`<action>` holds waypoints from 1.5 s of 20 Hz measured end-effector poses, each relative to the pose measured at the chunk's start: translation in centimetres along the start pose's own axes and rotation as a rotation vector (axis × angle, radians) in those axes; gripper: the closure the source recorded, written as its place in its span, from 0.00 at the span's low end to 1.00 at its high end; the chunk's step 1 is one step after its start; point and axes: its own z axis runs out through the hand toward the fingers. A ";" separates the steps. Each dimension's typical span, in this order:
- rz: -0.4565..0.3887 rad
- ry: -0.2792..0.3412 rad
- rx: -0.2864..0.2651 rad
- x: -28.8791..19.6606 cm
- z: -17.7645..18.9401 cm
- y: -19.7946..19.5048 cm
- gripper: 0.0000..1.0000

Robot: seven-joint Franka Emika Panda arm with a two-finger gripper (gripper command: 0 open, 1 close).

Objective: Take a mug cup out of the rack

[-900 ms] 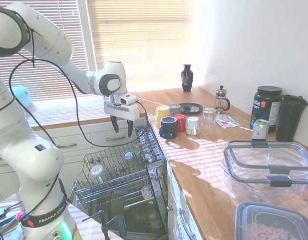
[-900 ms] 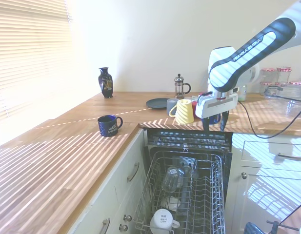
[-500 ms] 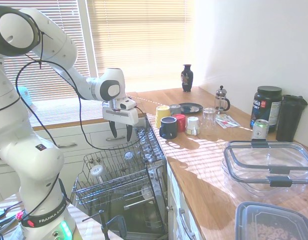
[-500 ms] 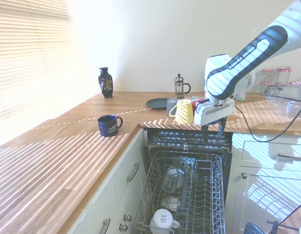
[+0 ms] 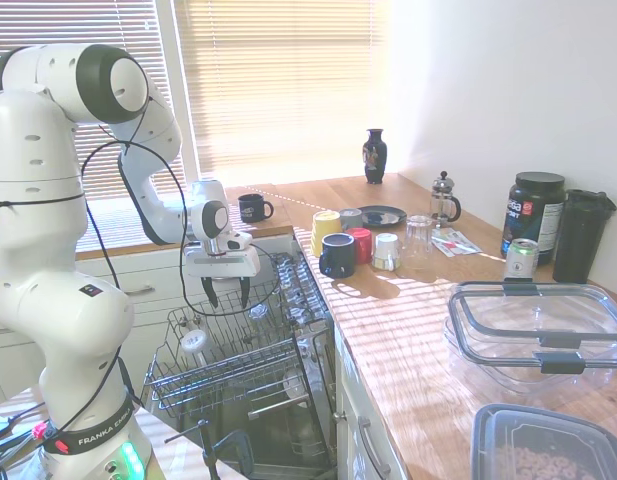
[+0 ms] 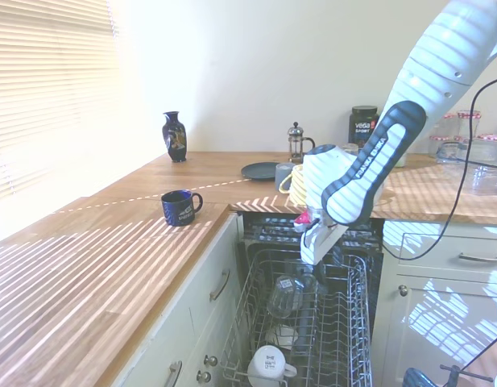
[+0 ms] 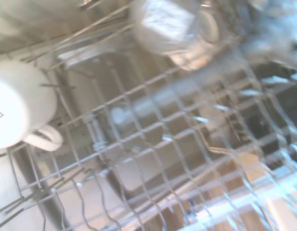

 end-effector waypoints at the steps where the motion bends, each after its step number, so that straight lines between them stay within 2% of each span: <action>1: -0.029 0.005 0.002 -0.4 0.7 -0.9 0.00; 4: -0.104 0.030 -0.009 -1.8 2.9 -3.3 0.00; 8: -0.124 0.068 -0.057 -3.9 6.6 -6.9 0.00; 13: -0.174 0.081 -0.096 -7.1 11.9 -12.8 0.00; 16: -0.234 0.079 -0.113 -6.9 13.8 -13.3 0.00; 20: -0.369 0.049 -0.090 -5.6 15.5 -12.0 0.00; 24: -0.497 -0.010 -0.050 -5.7 16.9 -13.3 0.00; 27: -0.535 -0.041 -0.024 -5.5 17.4 -14.7 0.00; 30: -0.565 -0.059 -0.024 -4.9 18.6 -15.2 0.00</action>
